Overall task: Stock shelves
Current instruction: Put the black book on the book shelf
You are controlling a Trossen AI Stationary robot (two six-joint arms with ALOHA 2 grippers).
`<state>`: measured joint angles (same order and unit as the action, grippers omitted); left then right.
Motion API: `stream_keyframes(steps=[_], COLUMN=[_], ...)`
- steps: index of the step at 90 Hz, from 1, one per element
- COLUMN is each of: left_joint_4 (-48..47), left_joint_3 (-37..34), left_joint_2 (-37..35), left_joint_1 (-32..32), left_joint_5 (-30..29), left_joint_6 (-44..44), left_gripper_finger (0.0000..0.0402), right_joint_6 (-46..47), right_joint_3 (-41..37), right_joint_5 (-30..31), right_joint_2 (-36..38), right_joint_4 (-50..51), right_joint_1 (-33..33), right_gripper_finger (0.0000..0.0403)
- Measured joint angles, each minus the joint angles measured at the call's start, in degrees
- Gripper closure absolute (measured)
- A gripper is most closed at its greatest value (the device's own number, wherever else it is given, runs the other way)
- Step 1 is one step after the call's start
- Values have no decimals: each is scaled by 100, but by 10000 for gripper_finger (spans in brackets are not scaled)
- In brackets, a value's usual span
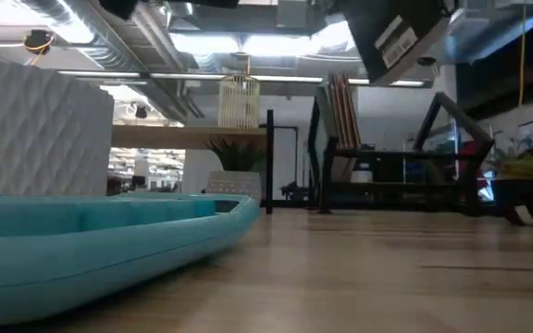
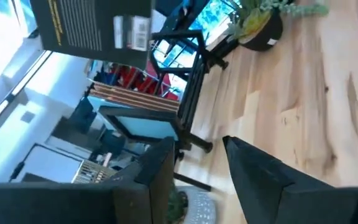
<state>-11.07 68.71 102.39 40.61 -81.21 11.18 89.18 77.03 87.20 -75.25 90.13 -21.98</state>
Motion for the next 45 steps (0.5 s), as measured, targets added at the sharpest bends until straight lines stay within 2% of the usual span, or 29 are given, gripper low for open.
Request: stream_keyframes(steps=[13,18,31,39,45], left_joint_4=[-45,-42,-42,-42,-42], left_joint_3=[0,2,2,2,2], left_joint_2=[0,-2,-2,-4,-4], left_joint_1=[-19,-58,-178,-250,-263], left_joint_5=[0,0,2,188,327], left_joint_6=[-34,-25,-58,-100,-180], left_gripper_finger=[269,269,269,269,269], right_joint_6=[-127,-463,-2832,-4200,-4724], right_joint_3=[-2,0,-7,-7,-7], right_joint_5=[-32,-175,-1341,-1379,-1226], right_joint_2=[313,354,318,348,471], right_joint_4=[-49,-226,-1949,-3051,-3518], right_joint_1=[746,934,1054,1148,1329], right_gripper_finger=[370,370,370,370,370])
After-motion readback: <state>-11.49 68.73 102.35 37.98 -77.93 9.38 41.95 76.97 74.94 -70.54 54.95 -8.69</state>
